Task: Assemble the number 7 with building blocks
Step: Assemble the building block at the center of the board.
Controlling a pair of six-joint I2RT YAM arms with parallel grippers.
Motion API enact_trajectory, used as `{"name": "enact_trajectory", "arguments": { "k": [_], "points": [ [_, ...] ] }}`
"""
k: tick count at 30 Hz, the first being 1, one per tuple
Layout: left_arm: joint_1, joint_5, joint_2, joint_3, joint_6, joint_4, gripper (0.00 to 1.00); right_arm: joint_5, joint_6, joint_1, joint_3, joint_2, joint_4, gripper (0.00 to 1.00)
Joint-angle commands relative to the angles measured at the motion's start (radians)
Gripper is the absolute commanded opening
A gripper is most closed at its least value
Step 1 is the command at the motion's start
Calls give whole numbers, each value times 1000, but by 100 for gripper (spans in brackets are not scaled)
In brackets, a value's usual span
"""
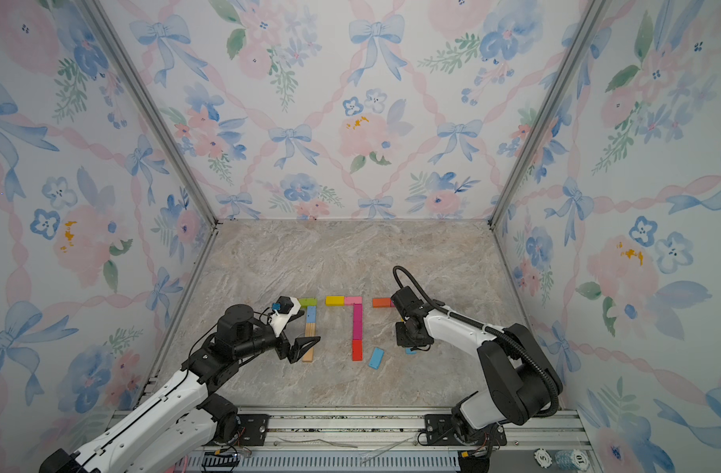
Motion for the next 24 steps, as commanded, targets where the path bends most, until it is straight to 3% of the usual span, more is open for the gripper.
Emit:
{"name": "enact_trajectory", "arguments": {
  "k": [1,24],
  "points": [
    [-6,-3,2,1,14,-6,98,-56,-12,0,-22,54,21,12],
    [-7,-8,8,2,19,-9,98,-17,-55,-55,96,193,4,13]
  ]
}}
